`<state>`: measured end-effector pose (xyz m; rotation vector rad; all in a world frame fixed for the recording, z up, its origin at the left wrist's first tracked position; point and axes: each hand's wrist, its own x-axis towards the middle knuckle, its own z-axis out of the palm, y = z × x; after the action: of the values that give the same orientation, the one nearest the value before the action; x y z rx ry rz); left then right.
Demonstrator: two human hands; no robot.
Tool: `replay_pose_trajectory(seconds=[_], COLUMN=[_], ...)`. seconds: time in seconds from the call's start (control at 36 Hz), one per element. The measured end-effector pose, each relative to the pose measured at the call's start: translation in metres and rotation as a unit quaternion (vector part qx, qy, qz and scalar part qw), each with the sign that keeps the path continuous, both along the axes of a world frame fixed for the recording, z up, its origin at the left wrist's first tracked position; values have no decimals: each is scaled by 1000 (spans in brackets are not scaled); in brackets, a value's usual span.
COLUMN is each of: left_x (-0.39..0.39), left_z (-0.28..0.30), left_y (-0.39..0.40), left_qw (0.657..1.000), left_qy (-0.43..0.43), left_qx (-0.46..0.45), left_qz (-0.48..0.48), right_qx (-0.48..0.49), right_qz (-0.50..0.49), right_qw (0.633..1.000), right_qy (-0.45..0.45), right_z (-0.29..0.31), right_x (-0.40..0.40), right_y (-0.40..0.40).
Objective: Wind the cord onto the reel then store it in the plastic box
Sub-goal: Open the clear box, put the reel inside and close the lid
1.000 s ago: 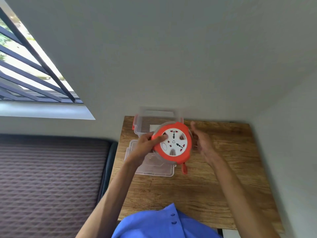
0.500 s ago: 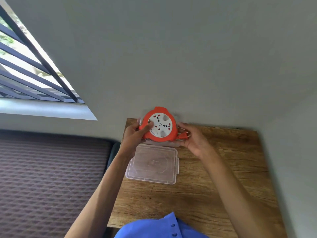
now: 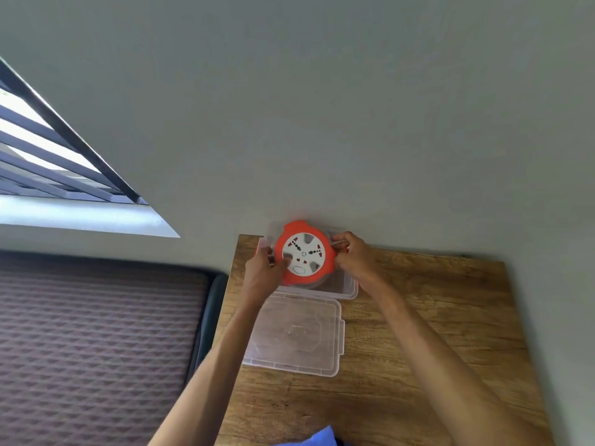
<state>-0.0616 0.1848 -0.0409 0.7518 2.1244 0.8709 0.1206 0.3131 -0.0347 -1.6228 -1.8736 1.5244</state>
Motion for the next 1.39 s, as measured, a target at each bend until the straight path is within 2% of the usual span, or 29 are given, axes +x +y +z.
replay_pose_trajectory(seconds=[0.08,0.17,0.31,0.39,0.44,0.53,0.61,0.67,0.72,0.78,0.86,0.92,1.0,1.06,1.14,1.22,1.33,1.39], left_x=[2,7,10,8,6,2,-4,-7,-6,-2,7,10,5,-4,-18,-23,-19,-16], left_z=[-3,-2,2,7,9,8,-1,-12,-24,-36,-35,-30,-22,-14,-2,8,20,24], left_y=[4,4,3,-2,-9,-29,-61,-83,-105,-123,-139,-142,-146,-150,-157,-159,-139,-124], left_qw=[995,987,990,990,992,989,984,983,987,990,990,990,992,990,986,990,995,992], left_qy=[76,147,136,131,124,113,103,82,49,8,-55,-73,-70,-112,-163,-125,30,61], left_qx=[-53,-55,-36,-18,17,91,108,82,4,-75,-98,-80,-55,-20,20,40,78,102], left_qz=[-20,-21,-19,-37,-30,28,102,142,152,120,81,88,88,84,7,-55,-51,-38], right_qx=[90,195,292,266,271,295,275,205,89,-26,-178,-226,-171,-132,-125,-93,-19,48], right_qz=[93,162,181,208,187,67,-83,-129,-100,-48,-86,-132,-137,-139,-150,-118,-86,-94], right_qw=[989,959,921,928,936,950,957,969,985,988,978,965,976,981,976,982,989,987], right_qy=[-66,-124,-184,-158,-125,-81,-33,-54,-109,-142,-67,-5,11,40,97,116,116,119], right_z=[0,0,4,3,0,-8,-16,-26,-42,-57,-60,-57,-48,-36,-15,4,22,31], right_x=[-3,-6,-9,-4,3,22,48,68,86,96,95,92,95,101,113,122,116,108], right_y=[3,2,3,1,-1,-10,-36,-58,-84,-112,-144,-153,-156,-154,-143,-132,-120,-114])
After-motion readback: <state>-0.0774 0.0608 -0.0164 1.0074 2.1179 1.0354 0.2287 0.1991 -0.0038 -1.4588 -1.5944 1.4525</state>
